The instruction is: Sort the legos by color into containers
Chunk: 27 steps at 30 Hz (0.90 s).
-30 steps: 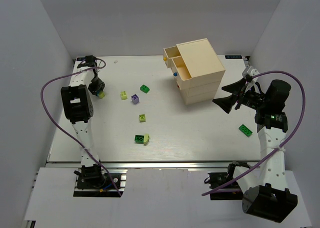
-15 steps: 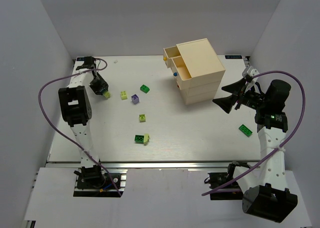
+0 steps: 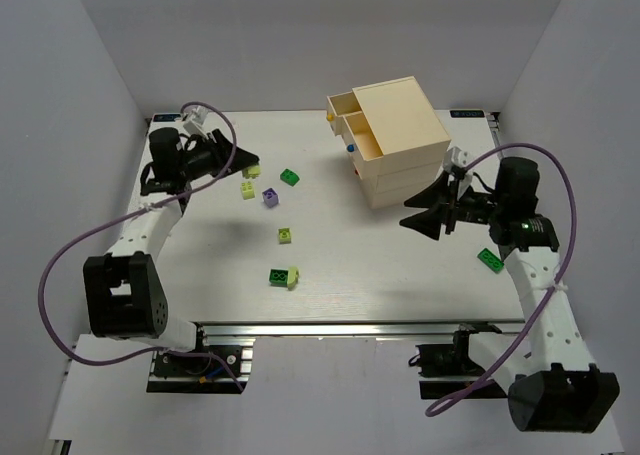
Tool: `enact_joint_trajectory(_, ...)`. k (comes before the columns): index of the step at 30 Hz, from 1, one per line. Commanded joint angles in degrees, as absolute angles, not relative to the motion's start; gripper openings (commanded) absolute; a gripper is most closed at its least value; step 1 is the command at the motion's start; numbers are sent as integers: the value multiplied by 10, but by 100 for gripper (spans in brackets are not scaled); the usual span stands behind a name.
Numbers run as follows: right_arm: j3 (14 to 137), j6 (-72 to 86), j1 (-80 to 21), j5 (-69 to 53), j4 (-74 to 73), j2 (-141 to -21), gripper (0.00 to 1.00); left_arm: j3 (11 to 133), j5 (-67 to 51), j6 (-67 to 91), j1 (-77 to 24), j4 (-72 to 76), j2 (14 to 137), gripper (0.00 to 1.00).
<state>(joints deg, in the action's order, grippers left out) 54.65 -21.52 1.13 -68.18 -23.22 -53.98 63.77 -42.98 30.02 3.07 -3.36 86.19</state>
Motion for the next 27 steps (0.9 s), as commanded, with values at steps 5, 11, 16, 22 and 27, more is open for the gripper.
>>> enact_joint_trajectory(5,613,-129,-122,-652,-209,-613,61,498,-599,451,-25,410,789,0)
enact_joint_trajectory(11,665,34,-228,-541,-148,-702,76,469,-549,547,-75,547,766,0)
enact_joint_trajectory(16,678,226,-267,-598,-10,-765,84,462,-519,595,-103,633,762,0)
enact_joint_trajectory(22,743,331,-292,-570,60,-823,89,450,-476,607,-131,652,751,0)
enact_joint_trajectory(27,769,359,-319,-554,114,-867,89,439,-460,641,-149,688,759,0)
